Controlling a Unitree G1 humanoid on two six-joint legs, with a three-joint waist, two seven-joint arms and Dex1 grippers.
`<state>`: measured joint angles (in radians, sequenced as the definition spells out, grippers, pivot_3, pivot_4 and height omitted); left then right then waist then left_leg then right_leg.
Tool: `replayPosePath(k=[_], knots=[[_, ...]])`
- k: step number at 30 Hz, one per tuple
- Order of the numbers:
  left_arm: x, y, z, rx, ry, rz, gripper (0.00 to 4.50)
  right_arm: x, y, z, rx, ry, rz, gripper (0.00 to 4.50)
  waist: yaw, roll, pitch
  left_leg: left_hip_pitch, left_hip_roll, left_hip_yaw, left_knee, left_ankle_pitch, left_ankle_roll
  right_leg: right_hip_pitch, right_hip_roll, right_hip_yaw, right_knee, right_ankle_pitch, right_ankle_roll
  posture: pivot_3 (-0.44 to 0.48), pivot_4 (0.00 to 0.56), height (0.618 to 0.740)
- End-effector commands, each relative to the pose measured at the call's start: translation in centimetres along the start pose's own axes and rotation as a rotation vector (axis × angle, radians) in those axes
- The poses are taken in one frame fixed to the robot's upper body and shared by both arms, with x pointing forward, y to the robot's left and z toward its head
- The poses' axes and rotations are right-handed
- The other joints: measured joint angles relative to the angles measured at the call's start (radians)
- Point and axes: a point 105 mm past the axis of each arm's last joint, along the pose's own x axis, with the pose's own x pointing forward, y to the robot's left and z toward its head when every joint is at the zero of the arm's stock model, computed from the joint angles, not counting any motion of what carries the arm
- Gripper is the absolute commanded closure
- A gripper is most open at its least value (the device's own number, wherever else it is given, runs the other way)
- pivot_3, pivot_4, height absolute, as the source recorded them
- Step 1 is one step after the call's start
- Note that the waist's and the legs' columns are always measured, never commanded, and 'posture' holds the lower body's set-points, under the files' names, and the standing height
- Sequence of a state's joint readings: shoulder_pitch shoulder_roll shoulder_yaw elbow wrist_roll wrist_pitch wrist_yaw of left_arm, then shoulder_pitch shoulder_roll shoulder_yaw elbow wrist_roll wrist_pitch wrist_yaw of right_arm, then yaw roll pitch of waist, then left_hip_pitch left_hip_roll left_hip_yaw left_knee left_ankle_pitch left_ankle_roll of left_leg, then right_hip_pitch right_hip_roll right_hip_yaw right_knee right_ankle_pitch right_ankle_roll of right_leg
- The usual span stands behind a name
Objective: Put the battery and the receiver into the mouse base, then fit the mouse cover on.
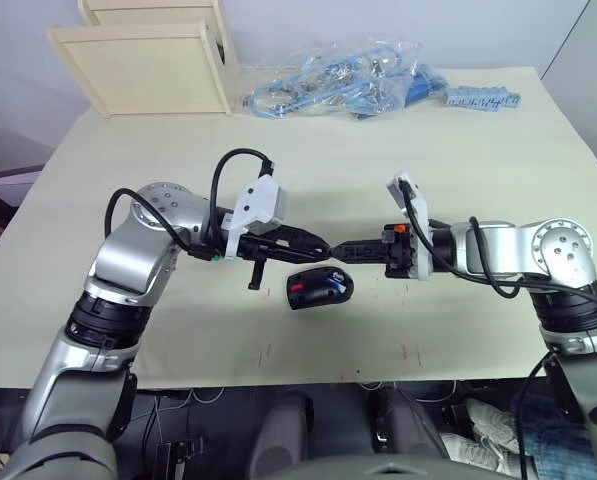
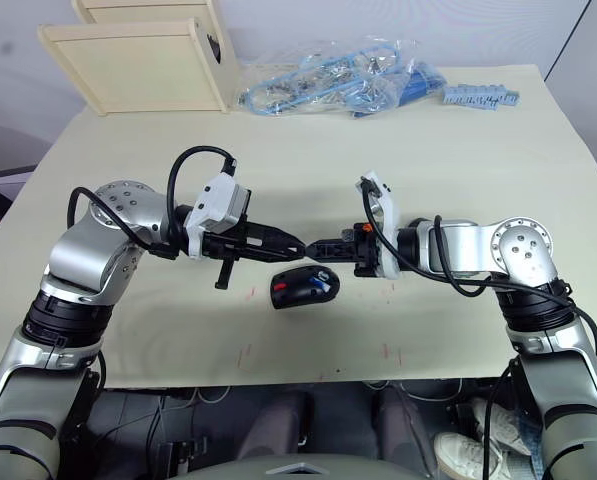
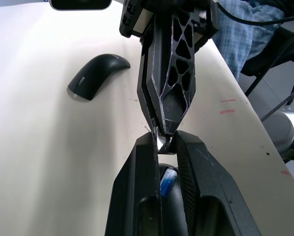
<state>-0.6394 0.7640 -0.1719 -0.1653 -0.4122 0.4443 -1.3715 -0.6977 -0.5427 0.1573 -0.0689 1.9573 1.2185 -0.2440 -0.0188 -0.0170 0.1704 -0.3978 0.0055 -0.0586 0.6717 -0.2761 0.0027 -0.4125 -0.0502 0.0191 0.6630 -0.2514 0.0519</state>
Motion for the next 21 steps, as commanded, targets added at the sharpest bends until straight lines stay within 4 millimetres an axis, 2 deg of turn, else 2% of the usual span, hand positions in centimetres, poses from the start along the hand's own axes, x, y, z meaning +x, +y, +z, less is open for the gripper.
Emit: replayPosePath(k=[1, 3, 5, 6, 8, 12, 13, 19, 21], knots=[[0.0, -0.3, 0.5, 0.038, -0.01, -0.008, 4.5, -0.4, 1.1, 0.4, -0.039, -0.015, 0.035, 4.38, 0.0, 0.0, 0.0, 0.0, 0.0, 0.0, 0.0, 0.0, 0.0, 0.0, 0.0, 0.0, 0.0, 0.0, 0.0, 0.0, 0.15, 0.74], [-0.2, -0.5, 0.4, 0.017, -0.016, -0.02, 4.5, -0.4, 1.2, 0.4, -0.042, -0.013, 0.035, 4.38, 0.0, 0.0, 0.0, 0.0, 0.0, 0.0, 0.0, 0.0, 0.0, 0.0, 0.0, 0.0, 0.0, 0.0, 0.0, 0.0, 0.15, 0.74], [-0.4, -0.6, 0.3, -0.007, -0.024, -0.015, 3.48, -0.5, 1.1, 0.4, -0.043, -0.012, 0.034, 4.5, 0.0, 0.0, 0.0, 0.0, 0.0, 0.0, 0.0, 0.0, 0.0, 0.0, 0.0, 0.0, 0.0, 0.0, 0.0, 0.0, 0.15, 0.74], [-0.6, -0.5, 0.2, -0.022, -0.03, -0.006, 3.19, -0.5, 1.1, 0.4, -0.045, -0.011, 0.031, 4.5, 0.0, 0.0, 0.0, 0.0, 0.0, 0.0, 0.0, 0.0, 0.0, 0.0, 0.0, 0.0, 0.0, 0.0, 0.0, 0.0, 0.15, 0.74], [-0.9, -0.5, 0.1, -0.048, -0.035, 0.011, 2.28, -0.6, 1.0, 0.4, -0.047, -0.009, 0.025, 4.5, -0.001, 0.0, 0.0, 0.0, 0.0, 0.0, 0.0, 0.0, 0.0, 0.0, 0.0, 0.0, 0.0, 0.0, 0.0, 0.0, 0.15, 0.74], [-1.8, -1.1, -0.9, -0.148, -0.055, 0.072, 0.19, -1.3, 0.7, 0.4, -0.062, -0.003, -0.008, 4.5, -0.003, 0.0, 0.0, 0.0, 0.0, 0.0, 0.0, 0.0, 0.0, 0.0, 0.0, 0.0, 0.0, 0.0, 0.0, 0.0, 0.15, 0.74], [-2.0, -1.2, -1.2, -0.176, -0.061, 0.092, 0.07, -1.6, 0.6, 0.4, -0.065, -0.001, -0.017, 4.5, -0.003, 0.0, 0.0, 0.0, 0.0, 0.0, 0.0, 0.0, 0.0, 0.0, 0.0, 0.0, 0.0, 0.0, 0.0, 0.0, 0.15, 0.74], [-2.7, -2.3, -2.8, -0.246, -0.091, 0.161, 0.07, -2.4, 0.1, 0.2, -0.065, 0.004, -0.043, 4.5, -0.005, 0.0, 0.0, 0.0, 0.001, 0.0, 0.0, 0.0, 0.0, 0.0, 0.0, 0.0, 0.0, 0.0, 0.0, 0.0, 0.15, 0.74], [-2.8, -3.2, -4.0, -0.267, -0.096, 0.167, 0.07, -2.7, -0.2, 0.1, -0.058, 0.0, -0.055, 4.5, -0.004, 0.0, 0.0, 0.0, 0.001, 0.0, 0.0, 0.0, 0.0, 0.0, 0.0, 0.0, 0.0, 0.0, 0.0, 0.0, 0.15, 0.74]])
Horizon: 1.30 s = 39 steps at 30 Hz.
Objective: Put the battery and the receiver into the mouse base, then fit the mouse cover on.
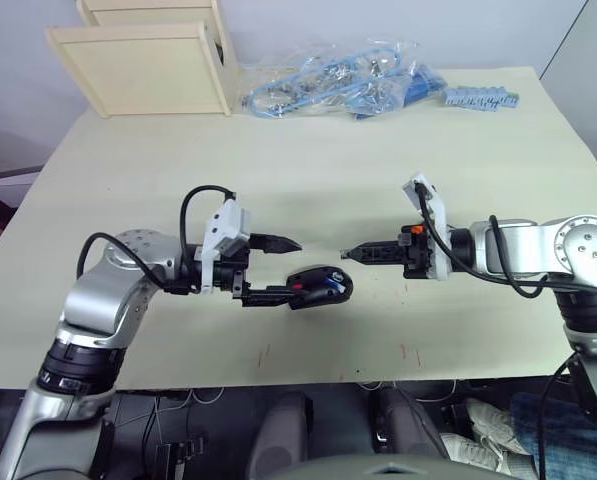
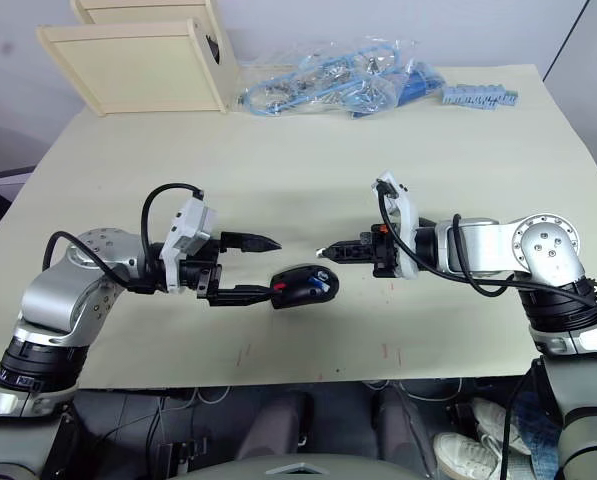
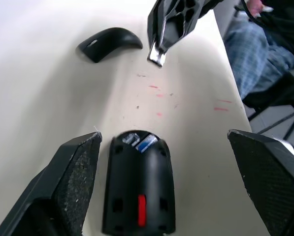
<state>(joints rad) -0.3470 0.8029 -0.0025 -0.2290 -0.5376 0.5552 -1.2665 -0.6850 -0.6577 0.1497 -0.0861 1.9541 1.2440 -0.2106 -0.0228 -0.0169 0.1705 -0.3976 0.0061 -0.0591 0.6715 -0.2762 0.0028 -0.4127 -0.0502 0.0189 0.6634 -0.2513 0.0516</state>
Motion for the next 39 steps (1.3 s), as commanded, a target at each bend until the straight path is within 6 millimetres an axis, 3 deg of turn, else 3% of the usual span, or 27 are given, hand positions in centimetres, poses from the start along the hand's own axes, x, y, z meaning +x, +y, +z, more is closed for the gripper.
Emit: replayPosePath(k=[1, 7, 19, 39], knots=[[-0.7, -0.7, -0.8, 0.032, -0.025, 0.013, 0.07, -0.7, 0.6, 0.2, -0.023, -0.023, 0.019, 4.5, 0.001, 0.0, 0.0, 0.0, 0.0, 0.0, 0.0, 0.0, 0.0, 0.0, 0.0, 0.0, 0.0, 0.0, 0.0, 0.0, 0.15, 0.74], [0.0, -0.3, -2.8, 0.053, 0.023, 0.011, 0.07, -1.0, 0.4, -0.3, -0.025, -0.021, -0.002, 4.5, 0.009, 0.0, 0.0, 0.0, 0.0, 0.0, 0.0, 0.0, 0.0, 0.0, 0.0, 0.0, 0.0, 0.0, -0.001, 0.0, 0.15, 0.74], [2.4, 0.9, -4.0, 0.099, 0.14, -0.022, 0.07, -1.6, 0.1, -0.9, -0.026, -0.051, -0.036, 4.5, 0.004, 0.0, 0.0, 0.0, 0.0, 0.001, 0.0, 0.0, 0.0, 0.0, 0.0, 0.001, 0.0, 0.0, 0.0, 0.0, 0.15, 0.74], [4.8, 1.7, -4.4, 0.152, 0.178, -0.019, 0.07, -1.9, 0.1, -1.2, -0.028, -0.076, -0.056, 4.5, 0.007, 0.0, 0.0, 0.0, 0.0, 0.0, 0.0, 0.0, 0.0, 0.0, 0.0, 0.0, 0.0, 0.0, 0.0, 0.0, 0.15, 0.74]])
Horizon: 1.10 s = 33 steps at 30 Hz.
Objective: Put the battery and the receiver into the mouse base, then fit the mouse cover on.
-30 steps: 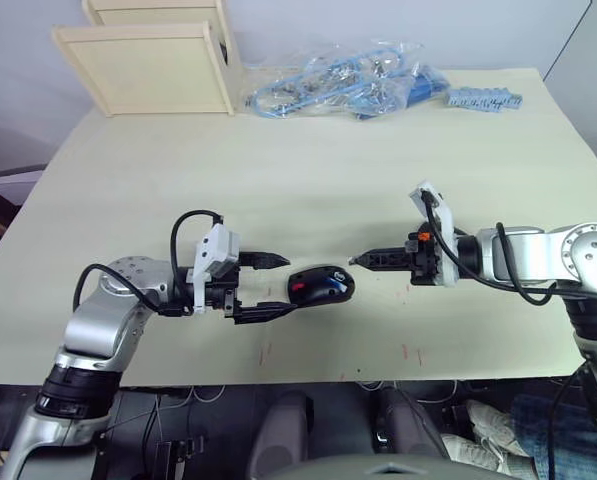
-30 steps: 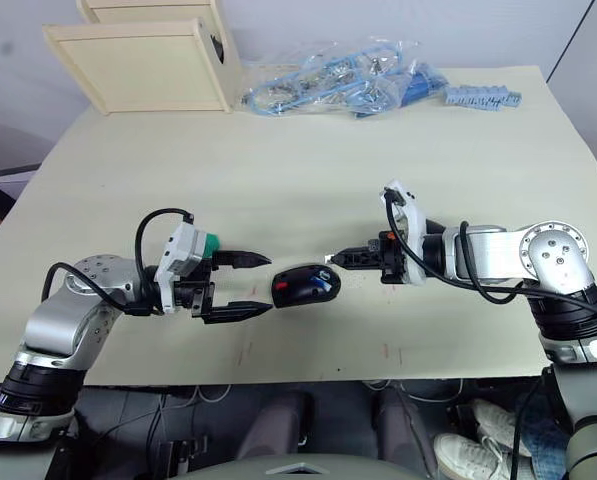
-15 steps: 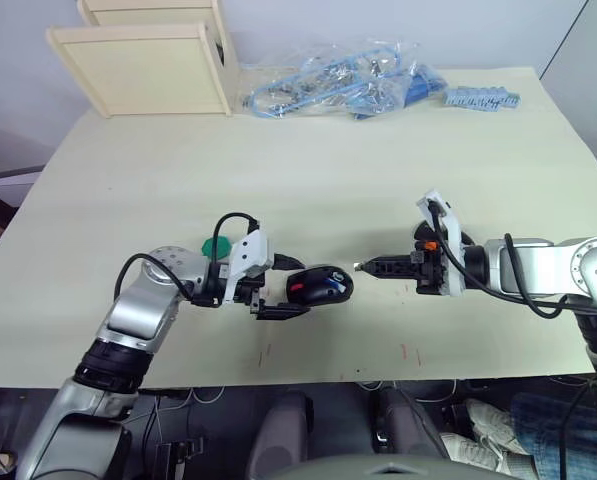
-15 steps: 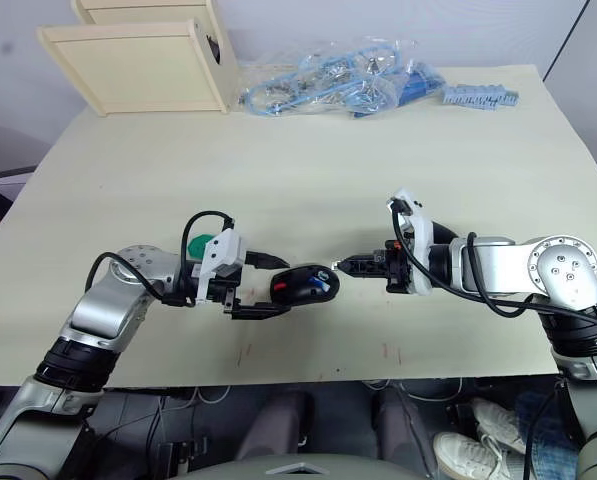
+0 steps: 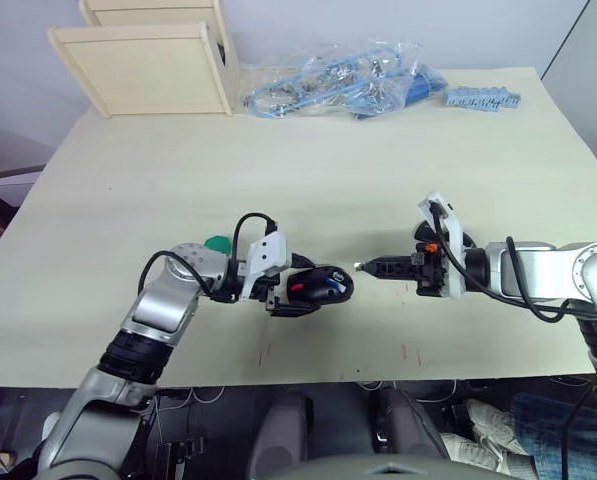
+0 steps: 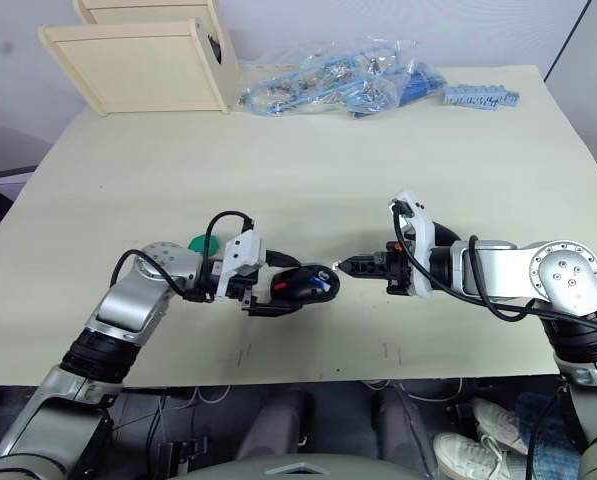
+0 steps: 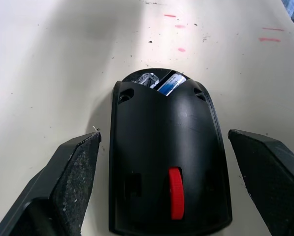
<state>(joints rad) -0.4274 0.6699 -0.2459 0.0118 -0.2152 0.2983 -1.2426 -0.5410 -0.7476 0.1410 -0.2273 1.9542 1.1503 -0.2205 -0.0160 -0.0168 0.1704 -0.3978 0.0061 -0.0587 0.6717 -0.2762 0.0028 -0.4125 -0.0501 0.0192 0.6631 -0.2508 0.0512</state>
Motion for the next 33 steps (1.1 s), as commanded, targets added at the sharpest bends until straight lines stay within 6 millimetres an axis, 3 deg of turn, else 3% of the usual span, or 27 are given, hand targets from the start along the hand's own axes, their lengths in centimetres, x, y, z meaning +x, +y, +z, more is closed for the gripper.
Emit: replayPosePath(k=[1, 5, 10, 23, 28, 33], knots=[[0.1, 0.0, 0.7, 0.052, -0.001, 0.001, 0.07, -0.7, 0.9, 0.7, -0.035, -0.04, 0.018, 4.5, 0.0, 0.0, 0.0, 0.0, 0.0, 0.0, 0.0, 0.0, 0.0, 0.0, 0.0, 0.0, 0.0, 0.0, 0.0, 0.0, 0.15, 0.74], [0.2, 0.0, 0.5, 0.054, 0.007, 0.005, 0.07, -0.7, 0.8, 0.7, -0.031, -0.042, 0.013, 4.5, 0.0, 0.0, 0.0, 0.0, 0.0, 0.0, 0.0, 0.0, 0.0, 0.0, 0.0, 0.0, 0.0, 0.0, 0.0, 0.0, 0.15, 0.74], [0.2, -0.1, 0.3, 0.056, 0.005, 0.001, 1.54, -0.8, 0.5, 0.6, -0.025, -0.043, 0.0, 4.5, 0.0, 0.0, 0.0, 0.0, 0.0, 0.0, 0.0, 0.0, 0.0, 0.0, 0.0, 0.0, 0.0, 0.0, 0.0, 0.0, 0.15, 0.74], [0.4, -0.2, 0.7, 0.056, -0.004, 0.018, 1.54, -1.0, 0.4, 0.6, -0.087, -0.023, -0.091, 4.5, 0.001, 0.0, 0.0, 0.0, 0.0, 0.0, 0.0, 0.0, 0.0, 0.0, 0.0, 0.0, 0.0, 0.0, 0.0, 0.0, 0.15, 0.74], [0.5, -0.4, 0.8, 0.041, 0.0, 0.033, 1.54, -0.8, 1.6, 1.1, -0.249, 0.076, -0.155, 4.5, 0.0, 0.0, 0.0, 0.0, 0.0, 0.0, 0.0, 0.0, 0.0, 0.0, 0.0, 0.0, 0.0, 0.0, 0.0, 0.0, 0.15, 0.74], [0.7, -0.5, 0.9, 0.038, -0.004, 0.054, 1.54, -0.2, 2.9, 3.0, -0.408, 0.211, -0.199, 4.5, -0.002, 0.002, 0.001, 0.0, 0.0, -0.001, 0.001, 0.0, 0.0, -0.001, 0.0, 0.001, 0.001, 0.0, 0.0, 0.0, 0.15, 0.74]])
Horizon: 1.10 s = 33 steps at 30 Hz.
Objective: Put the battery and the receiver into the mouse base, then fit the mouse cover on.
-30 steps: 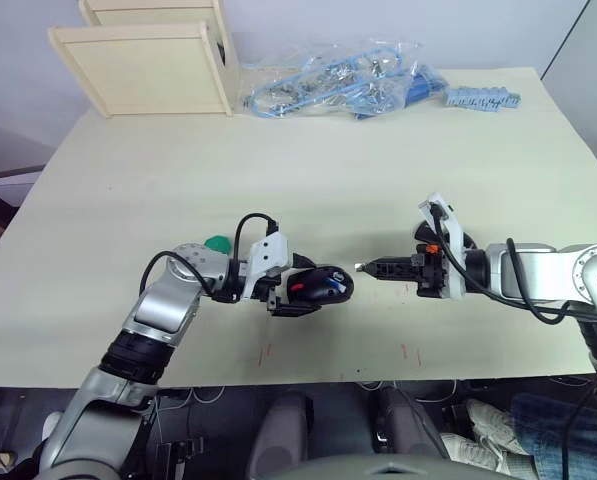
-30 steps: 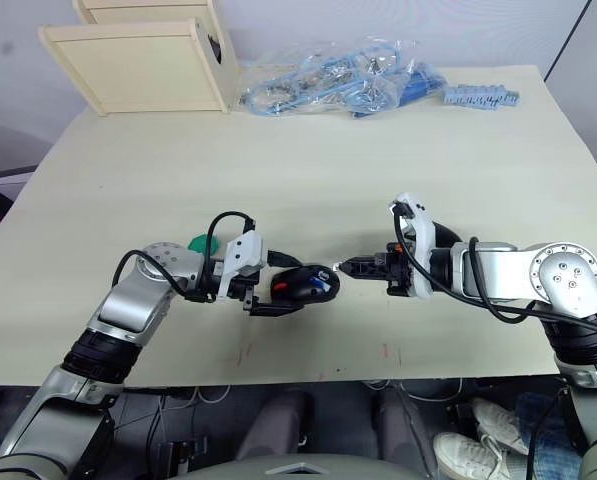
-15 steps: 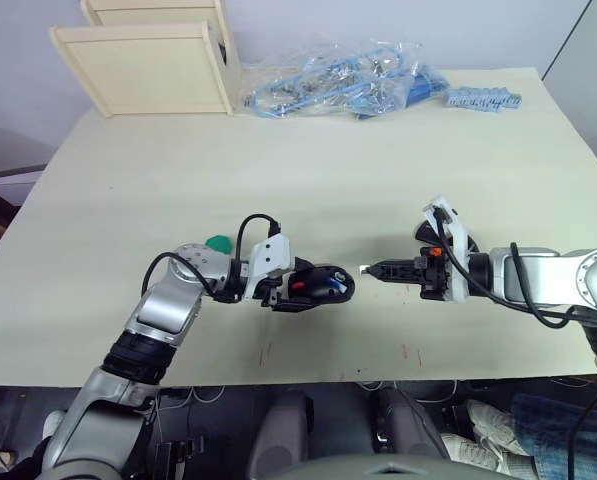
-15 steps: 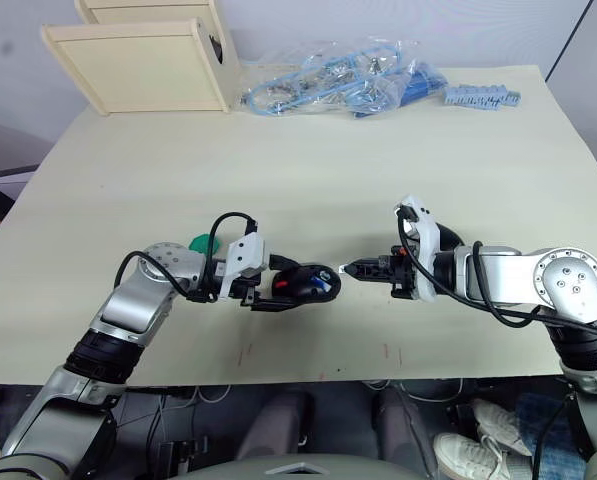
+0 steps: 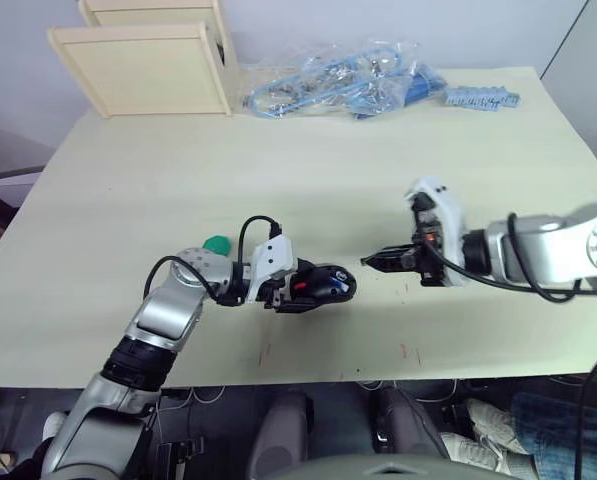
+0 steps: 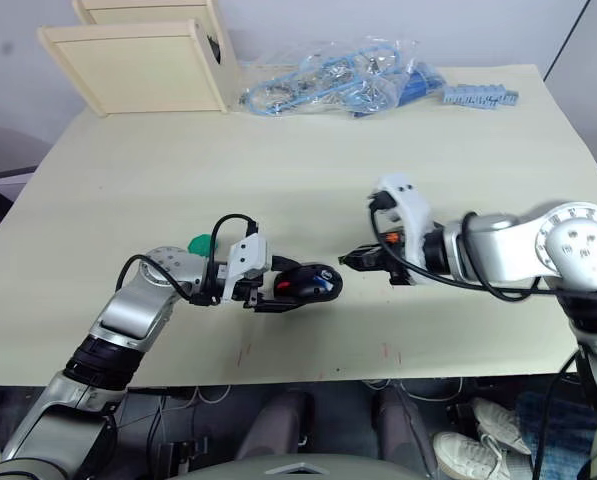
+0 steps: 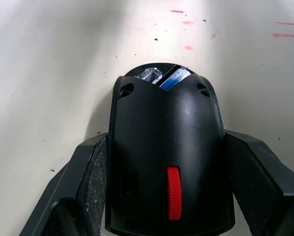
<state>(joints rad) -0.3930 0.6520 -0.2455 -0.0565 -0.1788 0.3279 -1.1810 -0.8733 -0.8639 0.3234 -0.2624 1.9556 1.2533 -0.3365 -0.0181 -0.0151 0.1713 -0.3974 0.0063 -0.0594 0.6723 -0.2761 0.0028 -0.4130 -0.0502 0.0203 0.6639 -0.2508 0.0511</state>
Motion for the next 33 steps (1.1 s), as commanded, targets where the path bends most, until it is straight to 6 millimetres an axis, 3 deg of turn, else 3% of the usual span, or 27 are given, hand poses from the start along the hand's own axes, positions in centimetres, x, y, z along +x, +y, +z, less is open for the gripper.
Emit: replayPosePath(k=[1, 5, 8, 12, 21, 33], knots=[[0.2, -0.1, 0.7, 0.02, -0.016, 0.014, 1.54, -0.5, 0.2, 1.3, -0.063, 0.044, -0.023, 4.5, 0.002, 0.0, 0.0, 0.0, 0.0, 0.0, 0.0, 0.0, 0.0, 0.0, 0.0, 0.0, 0.0, 0.0, 0.0, 0.0, 0.15, 0.74], [0.2, -0.1, 0.7, 0.008, -0.021, 0.026, 1.54, -0.5, -0.5, 1.9, -0.108, 0.108, -0.082, 4.5, 0.006, 0.0, 0.0, -0.002, 0.0, 0.0, 0.0, 0.0, 0.0, 0.0, 0.0, -0.002, -0.002, 0.0, 0.0, 0.0, 0.15, 0.74], [0.2, -0.1, 0.7, 0.003, -0.023, 0.035, 1.54, -0.4, -0.3, 1.4, -0.246, 0.287, -0.109, 4.5, 0.003, 0.001, 0.001, -0.002, 0.0, 0.0, 0.0, 0.0, 0.0, -0.001, -0.001, -0.001, -0.001, 0.0, 0.0, 0.0, 0.15, 0.74], [0.5, -0.2, 0.9, -0.004, -0.032, 0.042, 1.54, 0.5, 0.9, 3.2, -0.23, 0.287, -0.047, 4.5, 0.002, 0.002, 0.001, -0.001, 0.0, 0.0, 0.0, 0.0, 0.0, -0.001, 0.0, -0.002, 0.0, 0.001, -0.001, 0.0, 0.15, 0.74], [0.7, -0.8, 0.7, -0.029, -0.024, 0.053, 1.54, 1.8, -0.4, 3.5, -0.265, 0.389, -0.135, 4.5, 0.004, 0.002, 0.001, -0.002, -0.001, 0.0, 0.0, 0.0, 0.0, -0.001, -0.001, -0.003, -0.001, 0.001, -0.001, 0.0, 0.15, 0.74], [0.6, -1.1, 0.3, -0.038, 0.007, 0.037, 1.54, 4.7, 0.1, 3.6, -0.391, 0.51, -0.157, 4.5, -0.001, 0.002, 0.001, -0.002, -0.001, 0.0, 0.0, 0.0, 0.0, -0.001, 0.0, -0.003, -0.001, 0.001, -0.001, 0.0, 0.15, 0.74]])
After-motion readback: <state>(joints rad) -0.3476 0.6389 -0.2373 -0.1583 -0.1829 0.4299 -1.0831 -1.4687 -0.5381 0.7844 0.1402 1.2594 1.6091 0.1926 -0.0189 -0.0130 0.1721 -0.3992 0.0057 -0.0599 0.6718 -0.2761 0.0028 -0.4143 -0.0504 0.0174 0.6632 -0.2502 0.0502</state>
